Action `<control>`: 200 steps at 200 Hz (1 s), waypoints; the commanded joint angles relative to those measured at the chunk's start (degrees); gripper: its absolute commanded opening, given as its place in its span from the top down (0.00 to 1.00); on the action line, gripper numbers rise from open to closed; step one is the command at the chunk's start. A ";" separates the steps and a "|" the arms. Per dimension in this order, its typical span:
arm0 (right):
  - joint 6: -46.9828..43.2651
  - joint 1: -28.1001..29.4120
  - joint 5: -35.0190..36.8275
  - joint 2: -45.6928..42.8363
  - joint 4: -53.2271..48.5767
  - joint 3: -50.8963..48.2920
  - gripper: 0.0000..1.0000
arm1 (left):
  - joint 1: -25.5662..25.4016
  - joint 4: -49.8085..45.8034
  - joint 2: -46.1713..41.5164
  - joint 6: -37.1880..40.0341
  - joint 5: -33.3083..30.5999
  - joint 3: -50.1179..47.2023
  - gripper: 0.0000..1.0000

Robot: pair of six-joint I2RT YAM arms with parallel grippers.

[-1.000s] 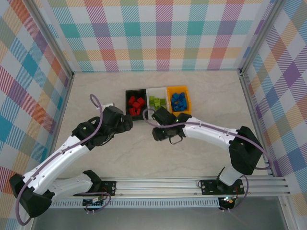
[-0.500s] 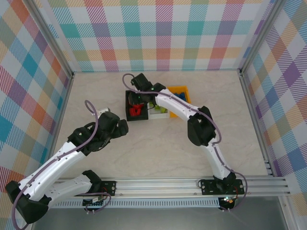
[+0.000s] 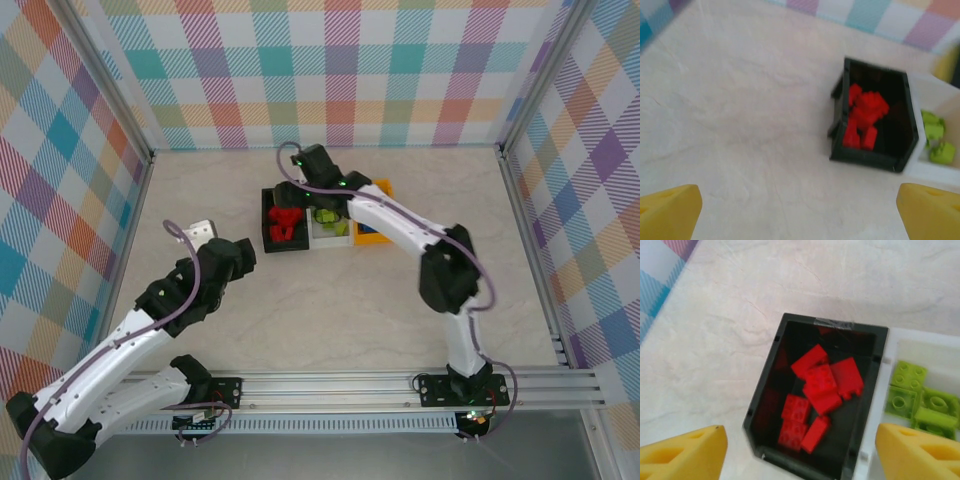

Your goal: Sort the legos into containers by color

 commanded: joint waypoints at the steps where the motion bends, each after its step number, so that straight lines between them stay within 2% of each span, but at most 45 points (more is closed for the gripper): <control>1: 2.64 -1.54 0.78 -11.79 14.70 -11.91 0.14 | 3.76 18.19 -0.14 8.98 -7.97 -4.47 0.00; 11: 3.67 -2.16 2.28 -15.45 15.21 -16.52 0.10 | 7.76 20.76 2.57 8.73 -6.50 -4.09 0.00; 31: 4.24 -2.75 8.28 -21.77 15.26 -24.88 0.00 | 18.32 25.04 10.75 9.71 3.35 -3.02 0.00; 44: 3.29 -2.86 10.65 -25.82 16.20 -30.38 0.00 | 23.39 29.00 17.07 12.15 5.83 -2.89 0.00; 57: 3.31 -2.99 13.54 -29.76 17.23 -35.45 0.00 | 26.05 33.33 23.34 16.75 5.94 -2.77 0.00; 86: 7.22 -4.04 21.38 -38.79 16.89 -44.71 0.00 | 27.45 43.23 32.79 25.33 1.76 -5.43 0.00; 106: 7.31 -5.92 21.96 -44.97 15.97 -49.56 0.00 | 29.31 53.83 35.30 27.50 5.90 -9.82 0.00; 128: 10.15 -9.50 25.22 -50.66 13.35 -53.93 0.00 | 29.83 59.25 38.07 30.42 10.19 -12.05 0.00; 146: 8.73 -13.13 26.59 -55.09 14.14 -58.28 0.00 | 29.80 68.14 39.42 31.70 12.93 -16.81 0.00; 163: 4.73 -15.92 29.86 -58.99 19.09 -63.28 0.00 | 29.80 72.63 41.36 32.65 15.45 -18.20 0.00; 175: -3.35 -17.42 30.36 -61.22 27.72 -68.55 0.00 | 29.87 74.70 41.24 33.50 18.41 -19.52 0.00; 186: -9.06 -18.90 30.83 -62.46 34.04 -72.35 0.00 | 30.80 80.83 41.26 33.78 22.80 -23.10 0.00; 194: -11.03 -20.55 31.37 -62.39 36.56 -74.19 0.00 | 30.86 91.50 44.21 35.71 24.93 -26.47 0.00; 200: -11.34 -21.94 31.50 -62.10 36.80 -74.89 0.00 | 30.73 89.52 43.60 35.64 25.01 -26.27 0.00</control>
